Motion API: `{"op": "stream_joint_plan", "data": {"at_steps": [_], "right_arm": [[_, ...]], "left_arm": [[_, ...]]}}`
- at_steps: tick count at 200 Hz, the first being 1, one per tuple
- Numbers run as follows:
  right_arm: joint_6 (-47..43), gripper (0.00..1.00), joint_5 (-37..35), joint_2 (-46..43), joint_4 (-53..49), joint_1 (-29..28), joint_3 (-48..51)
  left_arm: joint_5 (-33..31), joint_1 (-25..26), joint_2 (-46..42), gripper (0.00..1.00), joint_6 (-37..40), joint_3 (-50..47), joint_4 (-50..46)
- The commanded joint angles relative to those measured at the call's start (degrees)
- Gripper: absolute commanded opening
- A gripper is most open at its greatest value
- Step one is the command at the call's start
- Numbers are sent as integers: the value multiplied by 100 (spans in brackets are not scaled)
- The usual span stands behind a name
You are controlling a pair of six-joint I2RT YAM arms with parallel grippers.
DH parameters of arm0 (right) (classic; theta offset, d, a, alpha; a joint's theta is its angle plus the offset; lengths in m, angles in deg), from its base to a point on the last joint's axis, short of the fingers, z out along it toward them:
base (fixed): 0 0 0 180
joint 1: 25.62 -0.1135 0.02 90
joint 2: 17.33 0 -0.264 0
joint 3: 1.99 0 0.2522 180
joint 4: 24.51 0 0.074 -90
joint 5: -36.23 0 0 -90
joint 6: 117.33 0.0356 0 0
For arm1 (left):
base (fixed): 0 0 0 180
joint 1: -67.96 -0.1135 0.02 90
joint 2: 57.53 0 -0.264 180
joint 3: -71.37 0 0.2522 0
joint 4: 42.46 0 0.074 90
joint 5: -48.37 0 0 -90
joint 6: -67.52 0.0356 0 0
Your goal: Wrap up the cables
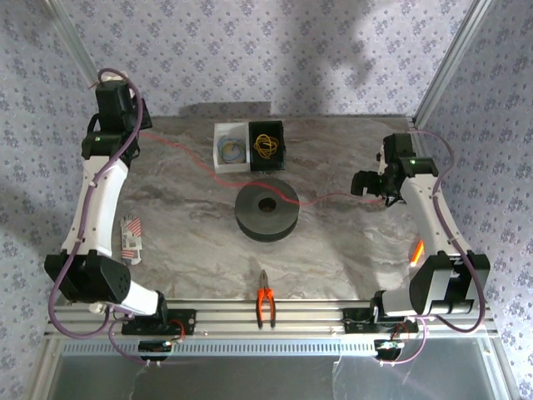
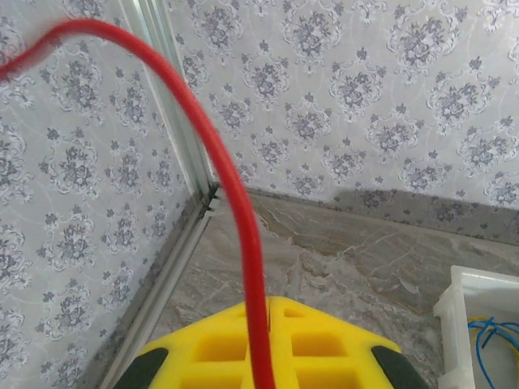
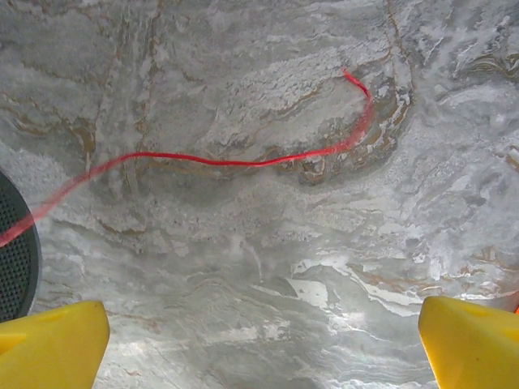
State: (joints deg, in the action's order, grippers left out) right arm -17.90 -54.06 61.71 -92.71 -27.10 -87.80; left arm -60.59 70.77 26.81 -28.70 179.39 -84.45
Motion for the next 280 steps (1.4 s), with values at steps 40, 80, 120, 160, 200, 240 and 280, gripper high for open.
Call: {"op": "stream_joint_plan", "data": {"at_steps": [40, 80, 120, 160, 200, 240, 280], "right_arm": [[-871, 100, 322, -875, 1193, -1411, -66], [-1372, 100, 1161, -475, 1972, -2426, -613], [-1984, 100, 1679, 747, 2384, -3203, -1560], [-2145, 95, 2120, 1943, 2749, -3507, -2562], [-2191, 88, 2695, 2841, 3273, -3691, -3413], [-2173, 81, 3264, 4107, 3027, -3931, -5206], [-2109, 77, 3588, 5357, 2160, -4146, -7017]], "left_arm": [[-125, 271, -8, 0, 212, 81, 289], [-143, 489, -26, 0, 196, -60, 294], [-69, 748, -144, 0, 208, -234, 239], [199, 833, -209, 0, 191, -250, 9], [228, 966, -247, 0, 200, -265, -69], [150, 1002, -231, 0, 129, -360, 45], [122, 1002, -209, 0, 114, -347, 98]]}}
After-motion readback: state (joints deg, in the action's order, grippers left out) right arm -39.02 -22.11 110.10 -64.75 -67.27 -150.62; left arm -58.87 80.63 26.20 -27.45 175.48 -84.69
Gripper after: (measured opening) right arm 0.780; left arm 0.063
